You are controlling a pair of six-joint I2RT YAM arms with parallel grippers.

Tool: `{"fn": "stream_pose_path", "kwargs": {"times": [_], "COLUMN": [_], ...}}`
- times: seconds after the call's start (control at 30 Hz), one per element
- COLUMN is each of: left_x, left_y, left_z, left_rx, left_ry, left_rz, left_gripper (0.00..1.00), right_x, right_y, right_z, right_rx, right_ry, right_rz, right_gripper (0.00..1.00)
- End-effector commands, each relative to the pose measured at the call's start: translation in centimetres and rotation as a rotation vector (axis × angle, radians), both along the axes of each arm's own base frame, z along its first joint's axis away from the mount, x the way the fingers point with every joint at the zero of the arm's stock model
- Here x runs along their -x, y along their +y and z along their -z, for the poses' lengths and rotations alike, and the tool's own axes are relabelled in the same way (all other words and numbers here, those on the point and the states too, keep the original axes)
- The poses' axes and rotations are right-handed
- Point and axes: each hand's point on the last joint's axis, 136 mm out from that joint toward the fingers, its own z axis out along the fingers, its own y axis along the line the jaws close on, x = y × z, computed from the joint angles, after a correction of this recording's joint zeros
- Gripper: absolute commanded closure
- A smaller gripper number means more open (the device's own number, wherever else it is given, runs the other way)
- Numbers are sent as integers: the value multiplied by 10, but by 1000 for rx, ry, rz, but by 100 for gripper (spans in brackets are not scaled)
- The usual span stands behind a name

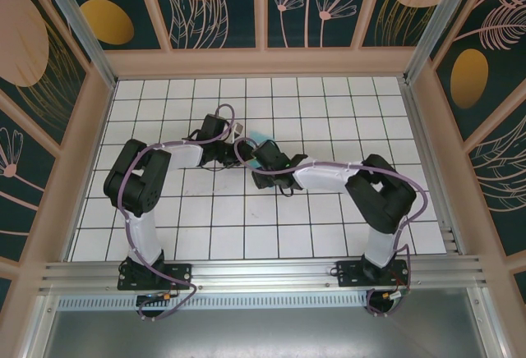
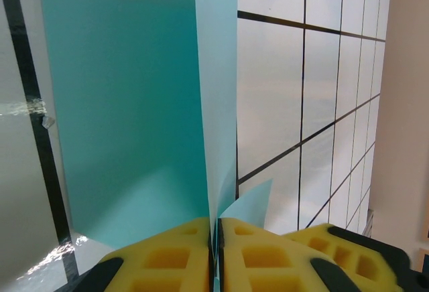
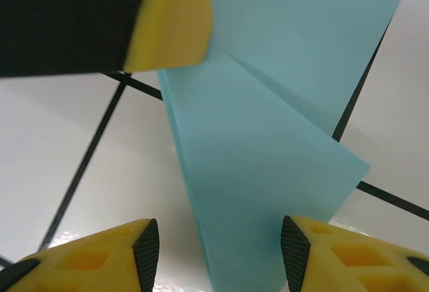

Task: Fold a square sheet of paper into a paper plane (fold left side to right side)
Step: Fourth fold the wing at the center of the table.

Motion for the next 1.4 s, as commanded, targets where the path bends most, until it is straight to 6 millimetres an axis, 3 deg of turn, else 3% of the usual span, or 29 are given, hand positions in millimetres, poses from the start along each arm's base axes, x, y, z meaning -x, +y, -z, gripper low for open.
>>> {"fn": "stream_pose_path", "kwargs": {"times": [0.0, 0.2, 0.37, 0.9, 1.13, 1.37], "left_x": [-3, -3, -3, -9, -17, -36], "left_y": [-3, -4, -4, -4, 3, 28], "left_z": [-18, -19, -20, -36, -54, -87], "left_rx": [12, 12, 7, -12, -37, -28], "left_ry": [-23, -26, -28, -70, -112, -178], "left_rz": [-1, 2, 2, 18, 15, -38], "left_gripper": [86, 86, 86, 79, 65, 50], "right_x": [-8, -9, -9, -7, -5, -2], "right_y": [3, 3, 3, 6, 6, 8], "right_z": [-3, 2, 6, 11, 11, 10], "right_rx": [33, 54, 58, 39, 11, -53], "right_ry": [-40, -43, -37, -14, 2, 31], "right_rz": [3, 6, 8, -8, -19, -31], "right_gripper": [46, 46, 52, 81, 94, 97]}}
